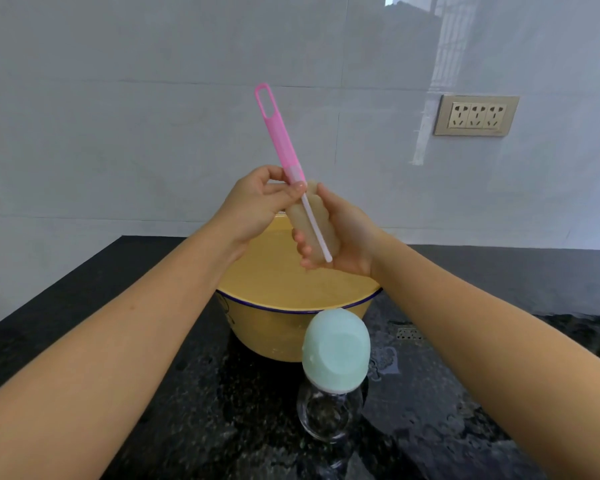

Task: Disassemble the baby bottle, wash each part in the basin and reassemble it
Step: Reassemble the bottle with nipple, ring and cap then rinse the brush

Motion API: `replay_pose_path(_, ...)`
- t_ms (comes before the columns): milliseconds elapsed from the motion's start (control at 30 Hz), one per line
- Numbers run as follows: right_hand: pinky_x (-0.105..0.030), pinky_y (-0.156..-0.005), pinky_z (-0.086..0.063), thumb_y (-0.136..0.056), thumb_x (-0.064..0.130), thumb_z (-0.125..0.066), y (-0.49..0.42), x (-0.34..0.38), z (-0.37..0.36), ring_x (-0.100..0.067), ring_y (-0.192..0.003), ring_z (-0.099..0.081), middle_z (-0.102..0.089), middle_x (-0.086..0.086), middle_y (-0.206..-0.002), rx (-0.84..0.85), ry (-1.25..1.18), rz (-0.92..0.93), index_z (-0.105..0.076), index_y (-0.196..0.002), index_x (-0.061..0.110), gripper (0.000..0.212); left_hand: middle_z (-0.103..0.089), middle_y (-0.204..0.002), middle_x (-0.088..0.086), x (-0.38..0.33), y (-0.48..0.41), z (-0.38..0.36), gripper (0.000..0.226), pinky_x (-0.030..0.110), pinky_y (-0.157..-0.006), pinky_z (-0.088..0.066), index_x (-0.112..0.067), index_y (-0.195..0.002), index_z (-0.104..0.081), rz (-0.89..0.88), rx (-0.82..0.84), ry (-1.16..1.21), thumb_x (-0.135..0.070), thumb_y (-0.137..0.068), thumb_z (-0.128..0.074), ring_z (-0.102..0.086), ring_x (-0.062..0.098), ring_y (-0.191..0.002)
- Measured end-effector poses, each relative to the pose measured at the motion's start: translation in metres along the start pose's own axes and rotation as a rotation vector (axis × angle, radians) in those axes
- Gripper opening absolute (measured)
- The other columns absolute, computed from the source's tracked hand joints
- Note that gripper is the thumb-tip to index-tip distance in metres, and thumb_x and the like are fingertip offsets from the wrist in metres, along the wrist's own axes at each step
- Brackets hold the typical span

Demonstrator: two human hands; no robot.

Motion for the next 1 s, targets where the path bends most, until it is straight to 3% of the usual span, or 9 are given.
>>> replay_pose_path(167,-0.016,-0.035,-0.019,-0.093,0.063,-0.024,-0.004,0.004,0.000,-0.007,-0.038,-0.024,-0.032,0.005,-0.052,-0.023,0.152,0.051,-0.053,-0.073,0.017,0.058,-0.063,-0.077,-0.007,-0.004,0.000,0.004,0.009,0.007,-0.067,-0.044,-0.023,-0.083,-0.060,-0.021,-0.034,-0.037,-0.017,-0.085,-0.067,-0.058,0.000,-0.068)
replay_pose_path(267,-0.015,-0.033,-0.015,-0.093,0.064,-0.022,-0.004,0.007,0.003,-0.007,-0.037,-0.019,-0.026,0.007,-0.050,-0.099,0.226,0.076,-0.038,-0.061,0.020,0.056,-0.062,-0.076,-0.010,-0.005,0.001,0.006,0.010,0.002,-0.065,-0.043,-0.025,-0.081,-0.060,-0.017,-0.058,-0.055,-0.019,-0.083,-0.068,-0.059,-0.004,-0.072)
replay_pose_path(400,-0.017,-0.037,-0.015,-0.095,0.061,-0.020,-0.003,0.012,0.004,-0.009,-0.039,-0.018,-0.026,0.009,-0.046,-0.224,0.405,0.130,-0.033,-0.059,0.021,0.055,-0.063,-0.079,-0.006,-0.002,0.002,0.007,0.011,0.018,-0.078,-0.045,-0.023,-0.080,-0.060,0.003,-0.104,-0.079,-0.020,-0.082,-0.070,-0.060,0.007,-0.080)
replay_pose_path(500,-0.018,-0.040,-0.015,-0.097,0.057,-0.018,-0.003,0.013,0.005,-0.009,-0.038,-0.019,-0.025,0.009,-0.044,-0.281,0.496,0.172,-0.031,-0.058,0.021,0.054,-0.061,-0.079,-0.003,0.001,0.004,0.009,0.013,0.020,-0.078,-0.044,-0.022,-0.076,-0.059,0.026,-0.138,-0.074,-0.020,-0.081,-0.071,-0.058,0.008,-0.077)
replay_pose_path(700,-0.021,-0.041,-0.018,-0.097,0.054,-0.025,0.001,0.009,0.010,-0.010,-0.041,-0.022,-0.027,0.008,-0.047,-0.367,0.584,0.189,-0.037,-0.058,0.019,0.053,-0.065,-0.086,-0.001,0.008,0.009,0.010,0.009,0.014,-0.073,-0.042,-0.014,-0.086,-0.068,0.080,-0.139,-0.081,-0.021,-0.081,-0.071,-0.058,0.008,-0.083)
replay_pose_path(800,-0.019,-0.039,-0.029,-0.098,0.053,-0.026,0.002,0.011,0.010,-0.009,-0.040,-0.032,-0.042,0.006,-0.051,-0.292,0.563,0.174,-0.056,-0.074,0.020,0.051,-0.068,-0.097,-0.002,0.010,0.008,0.014,0.023,0.009,-0.070,-0.037,-0.012,-0.096,-0.071,0.119,-0.157,-0.065,-0.030,-0.082,-0.069,-0.056,0.004,-0.091)
replay_pose_path(900,-0.032,-0.066,-0.054,-0.101,0.047,-0.023,0.007,0.019,0.006,-0.015,-0.060,-0.058,-0.064,-0.001,-0.079,-0.193,0.457,0.197,-0.059,-0.101,0.026,0.042,-0.067,-0.093,-0.005,0.009,0.009,0.017,0.024,0.010,-0.067,-0.035,-0.013,-0.093,-0.070,0.125,-0.192,-0.037,-0.034,-0.080,-0.070,-0.057,0.001,-0.087)
replay_pose_path(933,-0.037,-0.076,-0.055,-0.101,0.047,-0.022,0.008,0.020,0.005,-0.018,-0.068,-0.063,-0.066,-0.002,-0.087,-0.151,0.414,0.199,-0.059,-0.104,0.028,0.041,-0.067,-0.090,-0.005,0.007,0.008,0.018,0.024,0.011,-0.067,-0.036,-0.012,-0.089,-0.070,0.120,-0.208,-0.038,-0.034,-0.080,-0.071,-0.057,-0.001,-0.085)
replay_pose_path(1000,-0.042,-0.077,-0.055,-0.101,0.047,-0.023,0.011,0.020,0.000,-0.022,-0.071,-0.066,-0.068,-0.005,-0.090,-0.071,0.365,0.185,-0.057,-0.108,0.024,0.042,-0.066,-0.081,-0.006,0.005,0.008,0.020,0.020,0.013,-0.068,-0.038,-0.014,-0.077,-0.066,0.101,-0.219,-0.049,-0.034,-0.080,-0.071,-0.058,-0.003,-0.081)
Point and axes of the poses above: each hand's wrist, its own y-axis away from the middle knuckle, its own z-axis out of the back of the hand, x = y × z, the point moved 7 cm from there along -y, towards the middle knuckle
